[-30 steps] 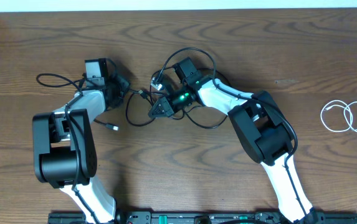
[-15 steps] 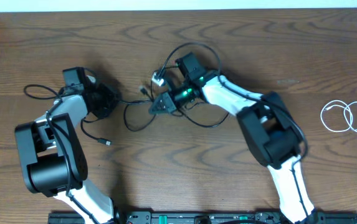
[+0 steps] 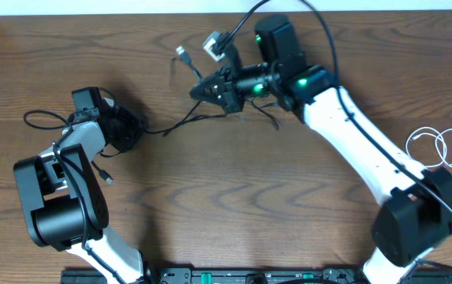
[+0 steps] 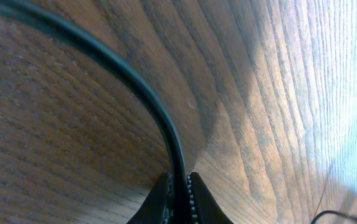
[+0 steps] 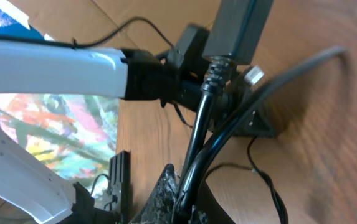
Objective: Untangle cables
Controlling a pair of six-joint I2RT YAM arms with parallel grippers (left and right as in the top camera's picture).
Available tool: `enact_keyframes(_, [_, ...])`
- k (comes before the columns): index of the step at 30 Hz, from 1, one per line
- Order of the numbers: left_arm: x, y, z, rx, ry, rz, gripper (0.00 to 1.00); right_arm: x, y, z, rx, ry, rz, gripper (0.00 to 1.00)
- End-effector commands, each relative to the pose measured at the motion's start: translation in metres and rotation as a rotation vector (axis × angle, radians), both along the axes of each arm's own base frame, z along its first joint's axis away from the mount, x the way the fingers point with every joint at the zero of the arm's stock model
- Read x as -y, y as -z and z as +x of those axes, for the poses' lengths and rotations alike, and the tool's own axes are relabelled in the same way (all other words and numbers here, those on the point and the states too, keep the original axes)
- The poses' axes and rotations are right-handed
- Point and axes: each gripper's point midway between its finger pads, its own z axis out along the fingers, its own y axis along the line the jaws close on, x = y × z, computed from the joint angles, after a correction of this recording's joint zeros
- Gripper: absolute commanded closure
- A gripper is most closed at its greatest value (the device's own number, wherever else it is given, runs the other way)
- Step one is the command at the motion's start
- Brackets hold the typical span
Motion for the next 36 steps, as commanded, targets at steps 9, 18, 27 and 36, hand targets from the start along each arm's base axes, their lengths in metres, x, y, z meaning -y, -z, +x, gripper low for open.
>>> enact_keyframes(9, [-0.003, 0.006, -0.008, -0.016, 0.006, 0.020, 0.92, 0.040, -0.045, 0.008, 0.080, 0.082, 0.031, 0.85])
enact_keyframes(18, [-0.003, 0.006, -0.008, -0.017, 0.006, 0.020, 0.92, 0.043, -0.030, 0.007, 0.094, 0.086, -0.027, 0.96])
enact_keyframes(27, [-0.003, 0.006, -0.008, -0.016, 0.006, 0.020, 0.92, 0.054, 0.028, 0.012, -0.013, 0.199, -0.258, 0.63])
enact_keyframes(36, [-0.003, 0.006, -0.008, -0.017, 0.006, 0.020, 0.92, 0.025, 0.092, -0.026, -0.174, 0.094, -0.412, 0.55])
